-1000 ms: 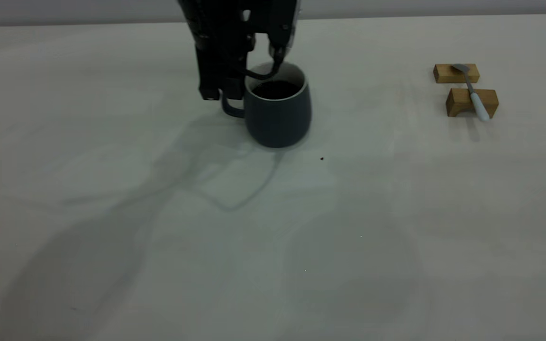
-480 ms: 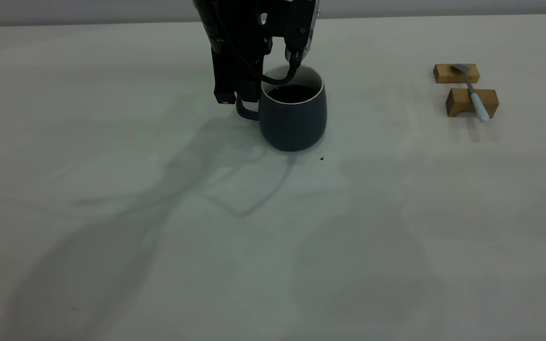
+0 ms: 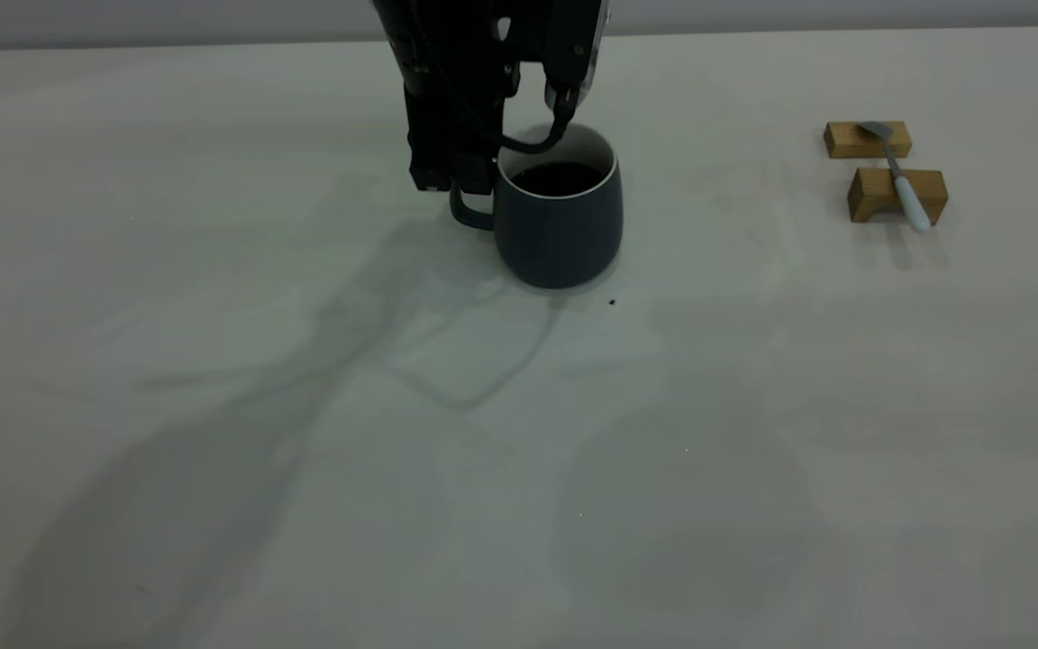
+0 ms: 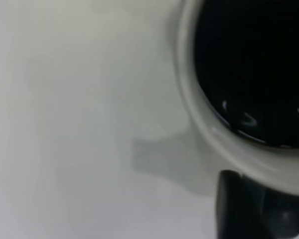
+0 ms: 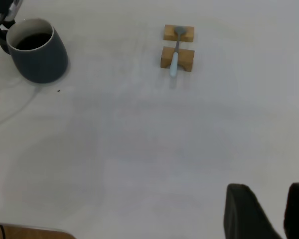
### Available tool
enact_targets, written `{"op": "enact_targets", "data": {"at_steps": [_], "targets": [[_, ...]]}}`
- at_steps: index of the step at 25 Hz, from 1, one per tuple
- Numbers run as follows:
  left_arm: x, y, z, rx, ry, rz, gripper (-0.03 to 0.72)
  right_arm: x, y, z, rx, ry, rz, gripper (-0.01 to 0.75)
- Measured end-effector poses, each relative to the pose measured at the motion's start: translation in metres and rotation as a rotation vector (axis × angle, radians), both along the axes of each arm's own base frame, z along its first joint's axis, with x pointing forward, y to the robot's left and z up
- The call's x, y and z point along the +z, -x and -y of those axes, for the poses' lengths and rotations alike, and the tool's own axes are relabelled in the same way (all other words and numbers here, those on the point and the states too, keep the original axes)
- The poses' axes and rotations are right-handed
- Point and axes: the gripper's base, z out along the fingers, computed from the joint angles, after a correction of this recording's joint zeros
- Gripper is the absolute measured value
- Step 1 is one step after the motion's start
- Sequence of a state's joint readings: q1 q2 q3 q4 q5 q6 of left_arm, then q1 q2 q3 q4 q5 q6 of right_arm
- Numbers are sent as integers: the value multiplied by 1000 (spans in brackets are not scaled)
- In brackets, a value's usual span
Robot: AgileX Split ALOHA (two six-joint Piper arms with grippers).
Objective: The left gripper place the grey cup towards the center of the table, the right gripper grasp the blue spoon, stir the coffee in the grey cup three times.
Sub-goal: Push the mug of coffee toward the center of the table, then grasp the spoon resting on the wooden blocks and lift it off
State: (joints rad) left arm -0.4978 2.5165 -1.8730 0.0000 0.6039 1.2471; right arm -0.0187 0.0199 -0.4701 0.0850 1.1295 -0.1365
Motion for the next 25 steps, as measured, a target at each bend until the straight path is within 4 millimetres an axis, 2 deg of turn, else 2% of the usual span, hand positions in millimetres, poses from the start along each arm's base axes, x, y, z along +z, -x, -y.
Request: {"op": "enact_targets", "data": {"at_steps": [2, 4, 6, 8, 11, 16, 21, 25], "targets": [[1, 0, 1, 14, 10, -1, 550, 0, 0, 0, 0, 0, 0, 240], [4, 0, 1, 31, 20, -6, 638, 0, 0, 0, 0, 0, 0, 240], [10, 0, 2, 52, 30, -8, 677, 0, 0, 0, 0, 0, 0, 240], [23, 1, 1, 77, 40, -11, 678, 0, 0, 0, 0, 0, 0, 240], [53, 3, 0, 128, 59, -11, 643, 0, 0, 0, 0, 0, 0, 240], [117, 16, -7, 297, 103, -35, 519, 0, 0, 0, 0, 0, 0, 240], [181, 40, -23, 441, 84, -64, 411, 0, 0, 0, 0, 0, 0, 240], [224, 62, -38, 614, 73, -88, 342, 0, 0, 0, 0, 0, 0, 240]]}}
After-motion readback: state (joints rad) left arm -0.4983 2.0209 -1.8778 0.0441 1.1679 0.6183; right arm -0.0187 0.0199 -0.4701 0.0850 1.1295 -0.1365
